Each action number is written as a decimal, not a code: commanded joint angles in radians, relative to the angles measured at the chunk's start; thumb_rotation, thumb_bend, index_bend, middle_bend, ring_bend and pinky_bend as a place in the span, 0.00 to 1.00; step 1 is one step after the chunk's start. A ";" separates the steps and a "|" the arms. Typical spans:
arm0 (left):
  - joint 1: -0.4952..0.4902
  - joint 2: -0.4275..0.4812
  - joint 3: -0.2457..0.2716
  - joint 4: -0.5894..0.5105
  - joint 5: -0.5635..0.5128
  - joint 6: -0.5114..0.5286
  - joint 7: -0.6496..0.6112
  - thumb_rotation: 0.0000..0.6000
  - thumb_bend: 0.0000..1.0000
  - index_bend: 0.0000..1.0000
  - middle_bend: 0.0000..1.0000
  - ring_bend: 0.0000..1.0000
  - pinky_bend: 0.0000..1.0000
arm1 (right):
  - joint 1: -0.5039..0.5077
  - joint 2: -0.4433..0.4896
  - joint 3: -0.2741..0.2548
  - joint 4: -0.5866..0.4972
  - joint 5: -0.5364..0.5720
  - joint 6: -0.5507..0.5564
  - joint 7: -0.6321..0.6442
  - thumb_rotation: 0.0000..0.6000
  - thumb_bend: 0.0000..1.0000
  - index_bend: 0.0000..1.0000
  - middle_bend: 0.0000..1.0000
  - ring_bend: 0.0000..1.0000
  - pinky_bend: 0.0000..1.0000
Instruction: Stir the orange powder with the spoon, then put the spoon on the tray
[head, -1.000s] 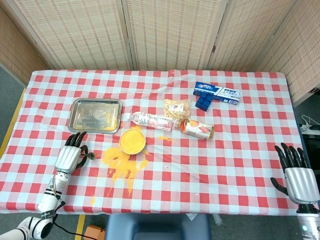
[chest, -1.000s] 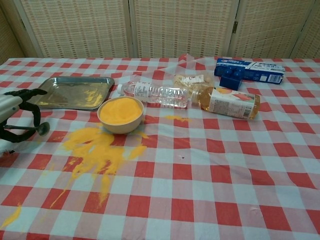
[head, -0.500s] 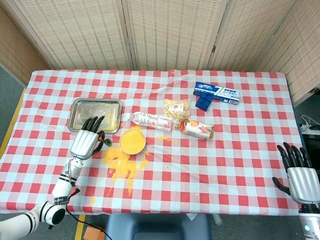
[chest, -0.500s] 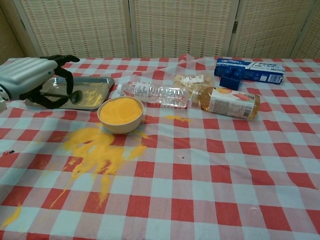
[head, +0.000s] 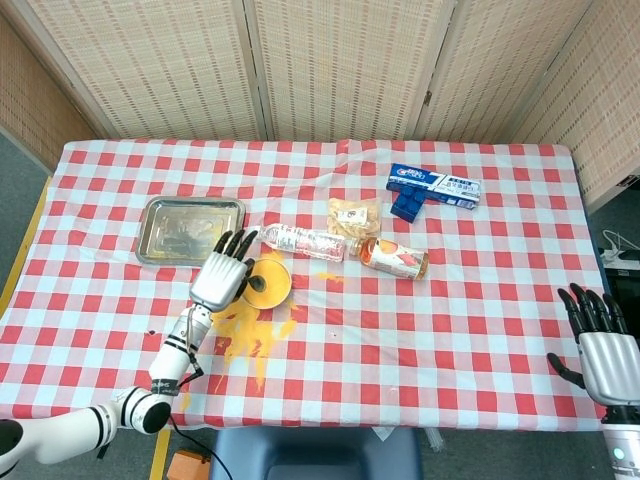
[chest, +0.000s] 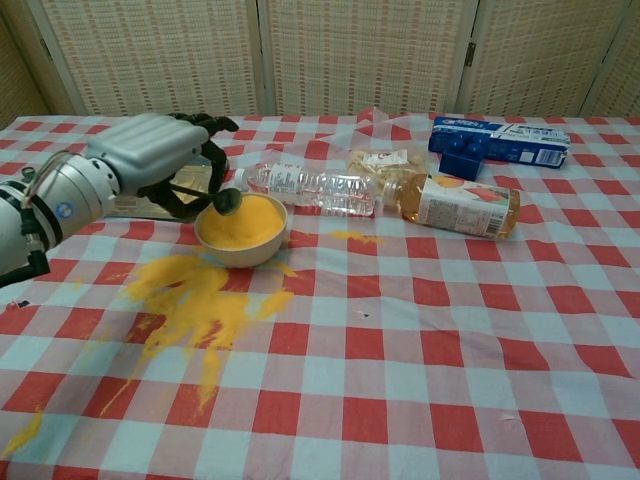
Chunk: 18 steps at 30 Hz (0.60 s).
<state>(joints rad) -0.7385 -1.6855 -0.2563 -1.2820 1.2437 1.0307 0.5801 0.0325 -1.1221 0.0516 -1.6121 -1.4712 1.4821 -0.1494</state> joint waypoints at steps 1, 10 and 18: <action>-0.016 -0.021 0.007 0.016 -0.011 -0.006 0.023 1.00 0.44 0.57 0.02 0.00 0.09 | 0.000 0.002 0.000 0.000 0.001 0.000 0.004 1.00 0.13 0.00 0.00 0.00 0.00; -0.037 -0.052 0.020 0.056 -0.034 -0.006 0.039 1.00 0.43 0.44 0.02 0.00 0.09 | -0.005 0.009 0.001 -0.003 -0.003 0.011 0.015 1.00 0.14 0.00 0.00 0.00 0.00; -0.028 -0.014 0.034 0.019 -0.028 0.012 0.017 1.00 0.44 0.39 0.02 0.00 0.09 | -0.006 0.010 -0.002 -0.007 -0.007 0.012 0.007 1.00 0.13 0.00 0.00 0.00 0.00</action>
<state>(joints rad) -0.7694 -1.7078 -0.2257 -1.2552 1.2130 1.0410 0.6032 0.0263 -1.1124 0.0495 -1.6188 -1.4780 1.4947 -0.1426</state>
